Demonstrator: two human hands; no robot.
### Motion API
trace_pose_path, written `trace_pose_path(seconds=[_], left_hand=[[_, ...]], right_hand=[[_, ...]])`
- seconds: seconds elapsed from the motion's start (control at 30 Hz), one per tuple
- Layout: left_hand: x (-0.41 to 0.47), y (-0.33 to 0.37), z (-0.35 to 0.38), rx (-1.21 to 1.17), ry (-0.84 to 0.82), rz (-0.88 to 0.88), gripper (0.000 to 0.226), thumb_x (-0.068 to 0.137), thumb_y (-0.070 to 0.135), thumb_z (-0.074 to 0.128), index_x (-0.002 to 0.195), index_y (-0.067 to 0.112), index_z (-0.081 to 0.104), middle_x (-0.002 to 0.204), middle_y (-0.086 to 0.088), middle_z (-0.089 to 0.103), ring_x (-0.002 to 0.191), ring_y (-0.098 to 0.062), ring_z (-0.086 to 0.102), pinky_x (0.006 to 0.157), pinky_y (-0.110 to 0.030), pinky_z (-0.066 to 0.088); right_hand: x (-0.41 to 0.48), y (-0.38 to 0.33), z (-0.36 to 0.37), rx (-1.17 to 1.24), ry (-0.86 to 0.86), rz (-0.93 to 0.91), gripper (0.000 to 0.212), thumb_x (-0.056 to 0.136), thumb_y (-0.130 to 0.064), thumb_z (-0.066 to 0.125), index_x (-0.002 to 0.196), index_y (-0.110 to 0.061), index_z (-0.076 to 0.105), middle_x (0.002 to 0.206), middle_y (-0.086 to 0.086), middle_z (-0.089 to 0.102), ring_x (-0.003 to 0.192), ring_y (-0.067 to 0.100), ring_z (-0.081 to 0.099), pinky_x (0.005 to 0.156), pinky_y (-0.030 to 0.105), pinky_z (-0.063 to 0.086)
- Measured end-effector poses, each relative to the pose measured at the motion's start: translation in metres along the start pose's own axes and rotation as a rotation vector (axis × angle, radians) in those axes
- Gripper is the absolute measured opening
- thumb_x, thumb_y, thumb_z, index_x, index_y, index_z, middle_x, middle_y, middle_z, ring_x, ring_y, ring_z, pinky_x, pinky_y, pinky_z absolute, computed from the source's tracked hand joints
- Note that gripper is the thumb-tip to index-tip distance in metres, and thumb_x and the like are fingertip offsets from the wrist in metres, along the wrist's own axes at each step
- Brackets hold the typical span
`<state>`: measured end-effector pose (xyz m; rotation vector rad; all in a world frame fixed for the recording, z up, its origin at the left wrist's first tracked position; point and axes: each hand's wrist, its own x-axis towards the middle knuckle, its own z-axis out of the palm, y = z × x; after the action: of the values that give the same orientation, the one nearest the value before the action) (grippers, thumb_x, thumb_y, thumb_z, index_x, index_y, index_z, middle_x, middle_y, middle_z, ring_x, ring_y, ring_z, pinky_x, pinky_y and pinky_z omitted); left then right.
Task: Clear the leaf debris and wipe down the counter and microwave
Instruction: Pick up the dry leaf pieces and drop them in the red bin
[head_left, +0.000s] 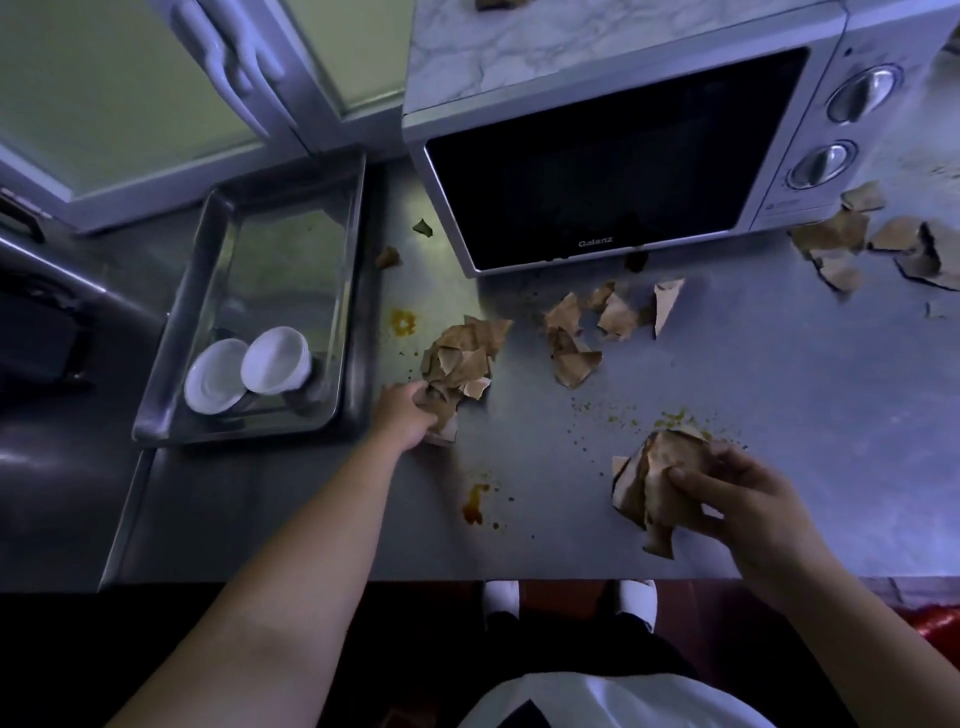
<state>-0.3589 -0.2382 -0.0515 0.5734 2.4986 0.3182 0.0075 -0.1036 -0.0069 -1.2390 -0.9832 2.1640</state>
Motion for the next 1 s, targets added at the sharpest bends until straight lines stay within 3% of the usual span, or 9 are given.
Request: trace_pose_path(seconds=[0.17, 0.33, 0.4, 0.5, 0.63, 0.67, 0.73, 0.87, 1.0], left_hand=[[-0.010, 0.001, 0.006, 0.055, 0.026, 0.057, 0.035, 0.075, 0.012, 0.083, 0.103, 0.022, 0.065, 0.115, -0.002, 0.043, 0.101, -0.024, 0.056, 0.081, -0.025, 0.041], [-0.026, -0.003, 0.019, 0.014, 0.015, 0.040, 0.032, 0.074, 0.016, 0.085, 0.100, 0.010, 0.069, 0.105, -0.005, 0.061, 0.094, -0.023, 0.062, 0.084, -0.033, 0.049], [-0.032, -0.004, 0.021, 0.014, 0.023, 0.022, 0.022, 0.077, 0.019, 0.083, 0.078, 0.013, 0.062, 0.082, -0.002, 0.063, 0.079, -0.023, 0.060, 0.070, -0.033, 0.046], [-0.043, -0.007, 0.024, -0.048, 0.074, -0.020, 0.043, 0.086, 0.030, 0.073, 0.059, 0.018, 0.043, 0.058, -0.002, 0.044, 0.059, -0.020, 0.041, 0.056, -0.031, 0.029], [-0.054, -0.008, 0.023, -0.276, 0.139, -0.049, 0.030, 0.087, 0.031, 0.075, 0.070, 0.015, 0.055, 0.065, 0.002, 0.052, 0.064, -0.019, 0.049, 0.057, -0.029, 0.040], [-0.057, -0.007, 0.021, -0.360, 0.145, -0.051, 0.018, 0.084, 0.022, 0.078, 0.081, 0.013, 0.063, 0.075, 0.001, 0.060, 0.072, -0.019, 0.056, 0.065, -0.030, 0.049], [-0.065, 0.001, 0.015, -0.504, 0.143, -0.074, 0.031, 0.075, 0.006, 0.082, 0.101, 0.012, 0.066, 0.095, -0.003, 0.068, 0.086, -0.020, 0.066, 0.076, -0.034, 0.057], [-0.092, 0.024, 0.005, -0.697, 0.182, 0.006, 0.030, 0.074, 0.005, 0.083, 0.090, 0.022, 0.064, 0.085, 0.004, 0.075, 0.071, -0.003, 0.071, 0.060, -0.015, 0.050], [-0.125, 0.053, 0.000, -0.762, 0.106, 0.120, 0.022, 0.080, 0.009, 0.079, 0.094, 0.021, 0.068, 0.087, 0.009, 0.077, 0.081, -0.007, 0.073, 0.067, -0.021, 0.054]], right_hand=[[-0.009, 0.000, -0.018, -0.001, 0.040, 0.004, 0.014, 0.081, 0.006, 0.066, 0.093, -0.002, 0.066, 0.080, 0.016, 0.066, 0.064, 0.030, 0.070, 0.052, 0.046, 0.057], [-0.009, -0.004, -0.020, -0.004, 0.011, -0.002, 0.017, 0.086, 0.008, 0.063, 0.086, -0.009, 0.068, 0.077, 0.010, 0.069, 0.067, 0.021, 0.071, 0.051, 0.035, 0.057], [-0.007, -0.008, -0.017, -0.002, -0.005, 0.000, 0.014, 0.087, 0.008, 0.063, 0.092, -0.005, 0.065, 0.079, 0.010, 0.069, 0.067, 0.020, 0.072, 0.052, 0.034, 0.057], [-0.004, -0.013, -0.011, 0.005, -0.022, -0.001, 0.013, 0.087, 0.009, 0.062, 0.095, -0.002, 0.063, 0.081, 0.012, 0.068, 0.067, 0.021, 0.072, 0.050, 0.035, 0.057], [-0.004, -0.019, -0.004, -0.010, -0.043, 0.003, 0.021, 0.086, 0.007, 0.064, 0.106, 0.002, 0.061, 0.092, 0.017, 0.065, 0.074, 0.025, 0.070, 0.055, 0.036, 0.059], [-0.004, -0.021, -0.003, -0.011, -0.058, 0.004, 0.021, 0.086, 0.007, 0.064, 0.105, 0.002, 0.061, 0.092, 0.018, 0.065, 0.074, 0.025, 0.070, 0.055, 0.035, 0.059], [-0.005, -0.025, 0.001, -0.010, -0.101, -0.001, 0.017, 0.086, 0.008, 0.063, 0.101, 0.001, 0.061, 0.092, 0.019, 0.066, 0.074, 0.026, 0.071, 0.055, 0.036, 0.058], [-0.008, -0.031, 0.013, -0.044, -0.210, -0.035, 0.015, 0.083, 0.006, 0.064, 0.095, -0.002, 0.061, 0.094, 0.020, 0.065, 0.083, 0.032, 0.067, 0.065, 0.040, 0.059], [-0.013, -0.040, 0.033, -0.057, -0.348, -0.056, 0.027, 0.071, -0.004, 0.070, 0.096, 0.002, 0.062, 0.088, 0.016, 0.069, 0.078, 0.028, 0.069, 0.063, 0.038, 0.059]])
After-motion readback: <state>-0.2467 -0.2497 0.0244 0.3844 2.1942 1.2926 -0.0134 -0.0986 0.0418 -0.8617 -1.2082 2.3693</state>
